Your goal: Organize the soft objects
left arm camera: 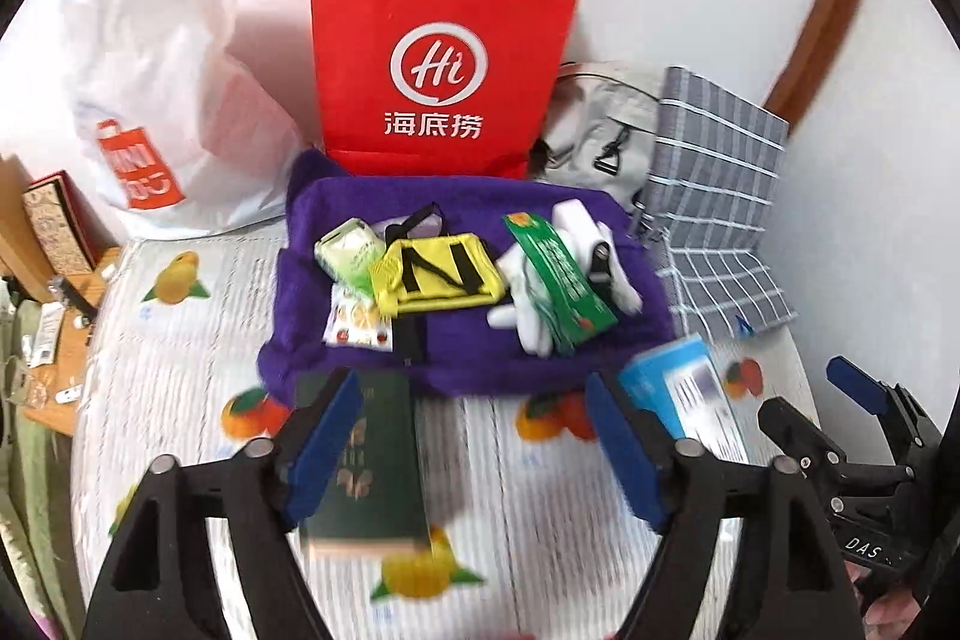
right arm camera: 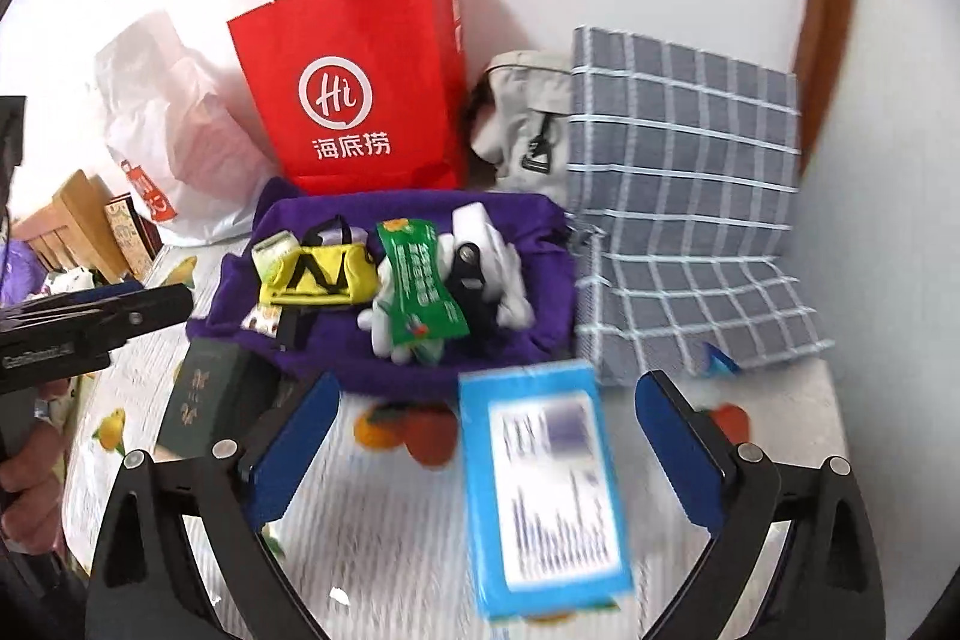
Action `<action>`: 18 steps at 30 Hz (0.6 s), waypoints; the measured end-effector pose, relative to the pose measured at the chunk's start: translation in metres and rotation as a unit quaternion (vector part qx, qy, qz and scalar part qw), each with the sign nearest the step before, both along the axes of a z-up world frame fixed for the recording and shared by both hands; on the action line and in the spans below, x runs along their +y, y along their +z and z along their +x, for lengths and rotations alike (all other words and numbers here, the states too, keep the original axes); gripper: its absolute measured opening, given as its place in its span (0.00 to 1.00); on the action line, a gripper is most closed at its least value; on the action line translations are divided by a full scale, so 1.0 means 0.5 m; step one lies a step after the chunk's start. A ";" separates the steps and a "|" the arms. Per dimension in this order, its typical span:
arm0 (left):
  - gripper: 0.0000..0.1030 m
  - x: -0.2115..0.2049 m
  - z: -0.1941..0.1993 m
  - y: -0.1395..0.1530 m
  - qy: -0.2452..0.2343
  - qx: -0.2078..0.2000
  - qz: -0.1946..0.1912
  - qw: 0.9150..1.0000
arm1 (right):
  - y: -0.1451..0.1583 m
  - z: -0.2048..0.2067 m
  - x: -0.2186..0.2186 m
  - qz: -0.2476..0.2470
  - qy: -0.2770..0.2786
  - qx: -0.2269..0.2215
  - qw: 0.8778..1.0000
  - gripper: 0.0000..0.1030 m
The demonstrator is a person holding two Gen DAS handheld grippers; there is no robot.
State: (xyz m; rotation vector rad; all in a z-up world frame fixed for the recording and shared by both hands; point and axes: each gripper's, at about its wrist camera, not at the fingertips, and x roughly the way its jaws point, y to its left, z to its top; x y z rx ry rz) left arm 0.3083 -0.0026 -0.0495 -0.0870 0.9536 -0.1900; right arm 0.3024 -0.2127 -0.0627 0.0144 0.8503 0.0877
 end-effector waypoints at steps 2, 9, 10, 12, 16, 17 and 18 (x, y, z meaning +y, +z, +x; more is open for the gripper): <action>0.83 -0.003 -0.055 0.016 0.004 -0.013 0.008 1.000 | 0.008 -0.039 -0.008 -0.006 -0.008 0.007 1.000 1.00; 0.83 -0.013 -0.213 0.040 0.015 -0.026 0.027 0.999 | 0.035 -0.191 -0.043 0.011 -0.017 -0.007 1.000 1.00; 0.83 -0.013 -0.236 0.041 0.018 -0.028 0.028 0.999 | 0.038 -0.215 -0.045 0.012 -0.018 -0.010 1.000 1.00; 0.83 -0.014 -0.281 0.042 0.025 -0.030 0.028 0.999 | 0.039 -0.249 -0.043 0.009 -0.017 -0.015 1.000 1.00; 0.83 -0.017 -0.359 0.049 0.041 -0.043 0.041 0.997 | 0.043 -0.322 -0.038 -0.002 -0.013 -0.021 1.000 1.00; 0.83 -0.019 -0.371 0.051 0.043 -0.046 0.044 0.997 | 0.046 -0.339 -0.038 -0.001 -0.011 -0.025 1.000 1.00; 0.83 -0.020 -0.388 0.055 0.046 -0.052 0.049 0.996 | 0.048 -0.353 -0.039 0.001 -0.010 -0.028 1.000 1.00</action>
